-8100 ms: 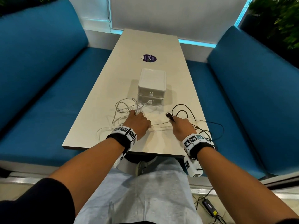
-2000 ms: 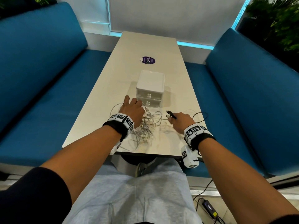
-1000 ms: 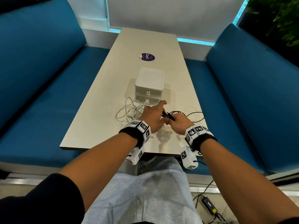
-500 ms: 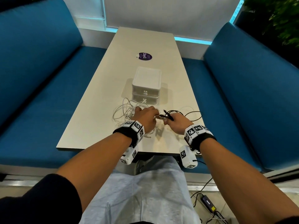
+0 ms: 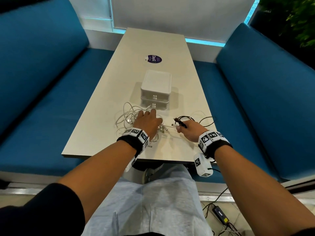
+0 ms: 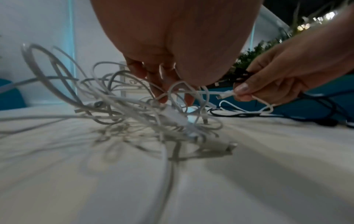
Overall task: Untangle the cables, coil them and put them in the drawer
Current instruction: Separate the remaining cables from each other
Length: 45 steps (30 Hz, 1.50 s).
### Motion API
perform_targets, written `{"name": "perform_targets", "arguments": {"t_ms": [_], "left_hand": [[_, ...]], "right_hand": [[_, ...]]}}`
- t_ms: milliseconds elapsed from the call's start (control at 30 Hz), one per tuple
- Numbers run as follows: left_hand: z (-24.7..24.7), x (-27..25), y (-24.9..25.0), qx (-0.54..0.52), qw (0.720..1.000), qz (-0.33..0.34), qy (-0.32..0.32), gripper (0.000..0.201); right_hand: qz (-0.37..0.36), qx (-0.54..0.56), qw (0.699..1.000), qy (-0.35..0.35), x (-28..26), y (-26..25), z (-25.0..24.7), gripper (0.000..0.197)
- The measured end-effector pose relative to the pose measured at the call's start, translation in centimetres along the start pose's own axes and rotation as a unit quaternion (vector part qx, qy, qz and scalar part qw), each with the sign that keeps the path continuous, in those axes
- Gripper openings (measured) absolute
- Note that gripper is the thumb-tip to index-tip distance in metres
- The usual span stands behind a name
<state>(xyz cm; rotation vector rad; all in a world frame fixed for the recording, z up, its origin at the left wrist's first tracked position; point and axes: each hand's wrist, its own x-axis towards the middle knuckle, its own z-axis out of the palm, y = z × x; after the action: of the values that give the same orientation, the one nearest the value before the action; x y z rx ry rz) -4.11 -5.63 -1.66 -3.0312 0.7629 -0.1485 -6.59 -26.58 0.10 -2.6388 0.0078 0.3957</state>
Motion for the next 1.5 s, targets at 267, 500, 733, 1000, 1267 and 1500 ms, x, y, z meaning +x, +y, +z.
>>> {"name": "perform_targets", "arguments": {"t_ms": [267, 500, 733, 1000, 1267, 1500], "left_hand": [[-0.6, -0.4, 1.0, 0.096, 0.995, 0.012, 0.035, 0.043], [0.5, -0.3, 0.4, 0.052, 0.993, 0.109, 0.000, 0.058], [0.7, -0.2, 0.5, -0.037, 0.998, 0.055, 0.006, 0.032], [1.4, -0.2, -0.8, 0.048, 0.997, 0.046, 0.046, 0.029], [1.0, 0.1, -5.8, -0.003, 0.999, 0.023, -0.028, 0.029], [2.1, -0.2, -4.4, -0.028, 0.999, 0.035, -0.003, 0.025]], "right_hand": [[-0.007, 0.013, 1.000, 0.021, 0.4, -0.5, 0.2, 0.026], [-0.009, 0.005, 1.000, 0.015, 0.2, -0.5, -0.3, 0.024], [0.000, 0.027, 0.999, 0.036, 0.2, -0.8, 0.3, 0.022], [0.075, -0.018, 0.995, 0.062, -0.1, 1.7, -1.8, 0.028], [0.163, -0.088, 0.979, 0.089, -2.0, 6.6, -4.5, 0.029], [0.214, -0.151, 0.957, 0.121, -1.7, 5.0, -3.0, 0.012]]}}
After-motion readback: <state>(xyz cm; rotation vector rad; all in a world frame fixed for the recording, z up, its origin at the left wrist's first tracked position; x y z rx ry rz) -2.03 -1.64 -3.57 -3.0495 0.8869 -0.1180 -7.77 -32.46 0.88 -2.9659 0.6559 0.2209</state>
